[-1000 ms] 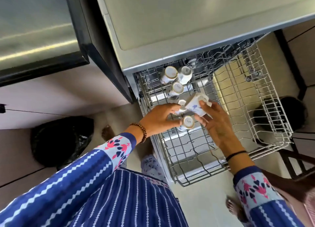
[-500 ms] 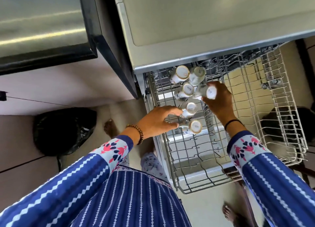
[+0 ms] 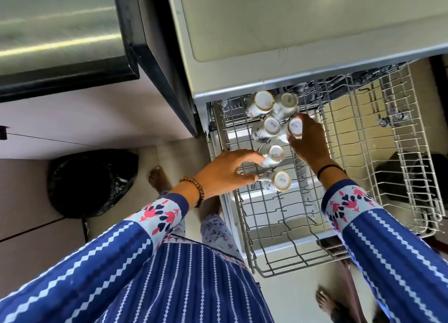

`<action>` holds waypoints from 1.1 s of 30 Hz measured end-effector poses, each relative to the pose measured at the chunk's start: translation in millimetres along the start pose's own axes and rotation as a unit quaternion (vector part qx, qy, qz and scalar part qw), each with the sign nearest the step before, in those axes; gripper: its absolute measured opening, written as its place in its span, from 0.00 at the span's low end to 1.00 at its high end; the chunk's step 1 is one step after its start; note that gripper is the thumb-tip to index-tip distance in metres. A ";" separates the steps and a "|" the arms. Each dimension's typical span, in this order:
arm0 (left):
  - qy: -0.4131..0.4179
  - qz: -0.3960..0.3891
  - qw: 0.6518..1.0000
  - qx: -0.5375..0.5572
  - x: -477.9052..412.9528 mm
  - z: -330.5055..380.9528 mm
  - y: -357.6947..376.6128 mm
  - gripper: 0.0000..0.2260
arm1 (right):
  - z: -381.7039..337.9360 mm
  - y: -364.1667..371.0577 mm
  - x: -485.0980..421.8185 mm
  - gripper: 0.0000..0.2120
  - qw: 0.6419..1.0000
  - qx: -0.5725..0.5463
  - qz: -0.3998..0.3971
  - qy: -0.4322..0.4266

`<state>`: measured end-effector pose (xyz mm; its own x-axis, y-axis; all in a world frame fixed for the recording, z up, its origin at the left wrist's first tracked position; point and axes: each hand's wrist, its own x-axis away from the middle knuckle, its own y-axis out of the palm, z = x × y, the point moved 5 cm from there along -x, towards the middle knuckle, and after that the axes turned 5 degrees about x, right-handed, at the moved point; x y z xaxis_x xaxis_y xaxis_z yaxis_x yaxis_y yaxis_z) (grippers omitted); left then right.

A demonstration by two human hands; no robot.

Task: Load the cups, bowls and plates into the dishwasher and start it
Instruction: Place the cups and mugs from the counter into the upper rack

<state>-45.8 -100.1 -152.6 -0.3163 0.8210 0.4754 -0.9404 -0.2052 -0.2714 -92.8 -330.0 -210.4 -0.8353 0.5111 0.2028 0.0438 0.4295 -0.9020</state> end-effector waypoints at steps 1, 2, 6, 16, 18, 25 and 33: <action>0.002 0.000 1.000 0.000 -0.2 -0.3 0.1 0.20 | -1.2 -0.5 0.2 0.22 1.000 0.000 -0.002 -0.004; 0.003 0.000 1.000 0.001 -0.4 -0.5 0.1 0.20 | -2.3 -0.9 0.5 0.22 1.000 0.001 -0.004 -0.007; 0.006 0.000 1.000 0.001 -0.9 -1.2 0.6 0.20 | -3.5 -0.2 5.5 0.24 1.000 -0.012 0.005 0.002; 0.006 0.021 1.000 0.005 5.4 6.4 -7.2 0.18 | -16.4 -15.6 37.9 0.19 0.997 -0.031 0.047 0.047; 0.012 0.033 0.999 -0.005 9.9 11.9 -12.2 0.18 | -31.8 -25.0 49.3 0.16 0.997 -0.047 0.060 0.025; 0.052 0.097 0.994 -0.010 44.5 43.8 -42.9 0.18 | -111.9 -54.3 94.7 0.12 0.989 -0.148 0.011 -0.003; 0.105 0.273 0.956 -0.003 126.2 60.0 -106.6 0.14 | -217.5 -82.4 114.3 0.08 0.969 -0.219 -0.017 -0.109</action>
<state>7.1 -6.6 -13.5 -0.7273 0.6812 0.0843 -0.6417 -0.6313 -0.4355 -72.6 -145.0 -30.0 -0.9341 0.3423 0.1010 0.2032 0.7427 -0.6380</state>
